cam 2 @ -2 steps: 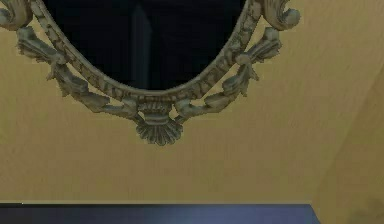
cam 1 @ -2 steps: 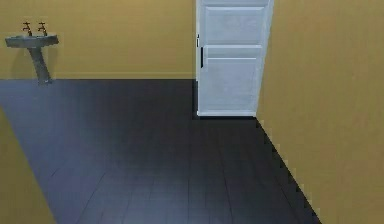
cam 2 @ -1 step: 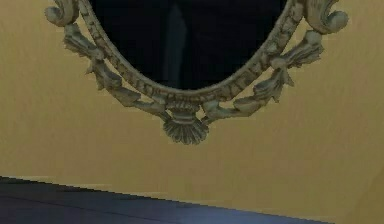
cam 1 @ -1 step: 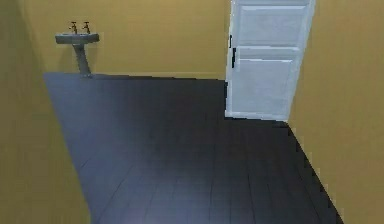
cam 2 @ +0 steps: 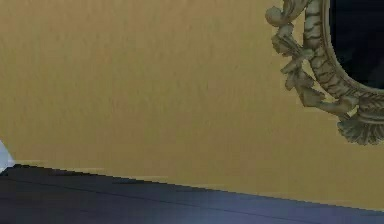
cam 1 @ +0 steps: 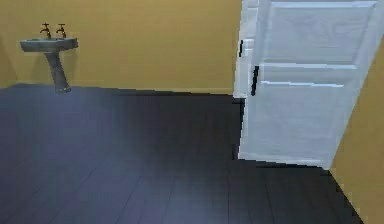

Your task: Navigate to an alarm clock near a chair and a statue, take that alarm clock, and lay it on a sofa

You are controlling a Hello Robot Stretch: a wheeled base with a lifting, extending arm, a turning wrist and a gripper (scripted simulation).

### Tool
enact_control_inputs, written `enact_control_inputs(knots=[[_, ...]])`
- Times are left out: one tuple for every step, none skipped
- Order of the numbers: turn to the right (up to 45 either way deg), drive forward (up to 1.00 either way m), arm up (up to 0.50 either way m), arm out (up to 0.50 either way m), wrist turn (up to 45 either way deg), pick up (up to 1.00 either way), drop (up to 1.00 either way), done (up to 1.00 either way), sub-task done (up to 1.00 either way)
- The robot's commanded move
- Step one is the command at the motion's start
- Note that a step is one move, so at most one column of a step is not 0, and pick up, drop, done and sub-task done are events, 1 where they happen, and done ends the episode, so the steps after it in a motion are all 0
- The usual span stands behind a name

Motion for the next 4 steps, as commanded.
enact_control_inputs(knots=[[0.0,1.0,0.0,0.0,0.0,0.0,0.0,0.0,0.0],[-6.0,0.0,0.0,0.0,0.0,0.0,0.0,0.0,0.0],[0.0,0.5,0.0,0.0,0.0,0.0,0.0,0.0,0.0],[12.0,0.0,0.0,0.0,0.0,0.0,0.0,0.0,0.0]])
